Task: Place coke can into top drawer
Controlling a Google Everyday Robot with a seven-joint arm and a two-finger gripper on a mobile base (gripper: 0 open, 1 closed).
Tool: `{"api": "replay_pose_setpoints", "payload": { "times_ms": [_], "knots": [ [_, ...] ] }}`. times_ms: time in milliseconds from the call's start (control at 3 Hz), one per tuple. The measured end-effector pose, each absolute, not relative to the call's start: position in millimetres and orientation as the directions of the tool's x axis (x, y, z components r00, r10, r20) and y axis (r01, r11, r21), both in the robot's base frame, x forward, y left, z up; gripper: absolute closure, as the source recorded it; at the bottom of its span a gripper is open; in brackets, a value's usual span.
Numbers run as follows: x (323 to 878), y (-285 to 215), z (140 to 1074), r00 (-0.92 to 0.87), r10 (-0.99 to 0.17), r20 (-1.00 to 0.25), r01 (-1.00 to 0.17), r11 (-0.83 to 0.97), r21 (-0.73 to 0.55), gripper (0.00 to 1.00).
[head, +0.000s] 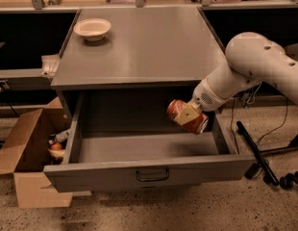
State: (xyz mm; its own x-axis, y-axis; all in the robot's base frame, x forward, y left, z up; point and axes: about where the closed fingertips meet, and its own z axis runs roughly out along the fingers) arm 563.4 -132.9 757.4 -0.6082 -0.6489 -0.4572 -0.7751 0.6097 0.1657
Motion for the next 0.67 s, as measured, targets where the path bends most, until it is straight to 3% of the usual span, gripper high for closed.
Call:
{"api": "replay_pose_setpoints", "payload": {
  "times_ms": [667],
  "knots": [
    [566, -108, 655, -0.64, -0.664, -0.387, -0.766, 0.595, 0.245, 1.0]
  ]
}}
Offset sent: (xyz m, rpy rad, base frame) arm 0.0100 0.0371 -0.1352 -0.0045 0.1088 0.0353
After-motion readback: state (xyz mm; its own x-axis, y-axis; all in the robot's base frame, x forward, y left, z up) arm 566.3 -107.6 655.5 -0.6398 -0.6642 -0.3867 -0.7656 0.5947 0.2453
